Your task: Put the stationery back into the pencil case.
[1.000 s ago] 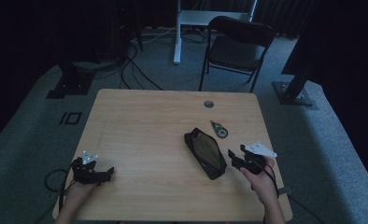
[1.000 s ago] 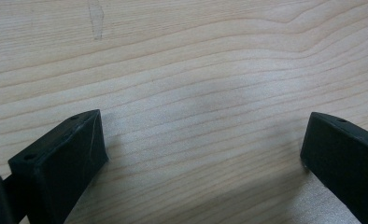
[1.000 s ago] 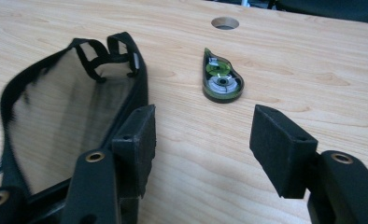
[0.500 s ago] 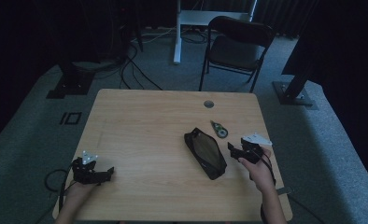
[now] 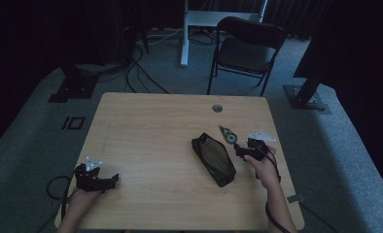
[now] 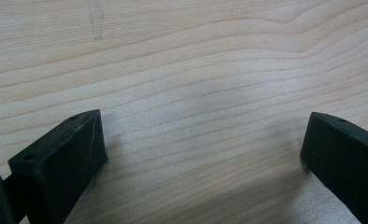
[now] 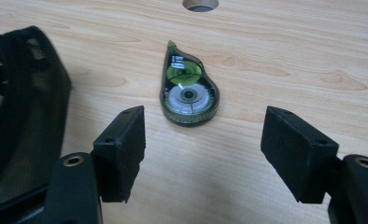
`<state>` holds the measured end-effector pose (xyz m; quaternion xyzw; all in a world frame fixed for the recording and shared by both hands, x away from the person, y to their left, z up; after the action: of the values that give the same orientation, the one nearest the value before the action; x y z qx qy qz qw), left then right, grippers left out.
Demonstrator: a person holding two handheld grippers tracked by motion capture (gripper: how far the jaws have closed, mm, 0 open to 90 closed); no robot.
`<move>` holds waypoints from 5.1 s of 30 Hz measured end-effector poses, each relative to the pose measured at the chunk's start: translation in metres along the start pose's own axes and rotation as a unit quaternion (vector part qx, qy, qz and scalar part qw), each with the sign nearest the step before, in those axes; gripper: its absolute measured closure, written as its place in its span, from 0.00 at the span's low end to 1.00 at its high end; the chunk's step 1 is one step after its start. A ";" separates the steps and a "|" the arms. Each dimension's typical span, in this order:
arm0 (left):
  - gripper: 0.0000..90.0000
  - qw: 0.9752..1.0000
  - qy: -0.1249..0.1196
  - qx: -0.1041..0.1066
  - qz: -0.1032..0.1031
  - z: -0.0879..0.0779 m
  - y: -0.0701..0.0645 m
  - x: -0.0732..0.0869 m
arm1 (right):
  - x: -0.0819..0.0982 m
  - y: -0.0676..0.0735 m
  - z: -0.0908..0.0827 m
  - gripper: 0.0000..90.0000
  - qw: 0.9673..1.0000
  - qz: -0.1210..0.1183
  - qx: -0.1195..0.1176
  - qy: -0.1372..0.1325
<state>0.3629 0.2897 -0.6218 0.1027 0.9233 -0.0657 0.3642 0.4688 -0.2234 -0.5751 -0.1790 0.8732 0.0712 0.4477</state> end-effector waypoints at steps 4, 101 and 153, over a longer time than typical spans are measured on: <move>0.00 1.000 0.000 0.000 0.000 0.000 0.000 0.000 | -0.003 -0.004 0.008 0.33 1.000 -0.006 0.006 0.005; 0.00 1.000 0.000 0.000 0.000 0.000 0.000 0.000 | -0.066 0.038 -0.028 0.54 0.998 -0.045 -0.038 0.030; 0.00 1.000 0.000 0.000 0.000 0.000 0.000 0.000 | -0.028 0.124 -0.006 0.54 0.978 -0.100 -0.088 0.163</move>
<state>0.3628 0.2897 -0.6218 0.1027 0.9234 -0.0658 0.3640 0.4325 -0.1036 -0.5534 -0.3130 0.9025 0.0728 0.2867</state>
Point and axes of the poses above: each handheld gripper's, and its own axes: z roughly forward along the jaws, x roughly out of its underside, y roughly to its left, the point moved 10 cm from there along z, roughly forward along the jaws, and after that the axes turned 5 degrees about -z, right-handed, at the moved point
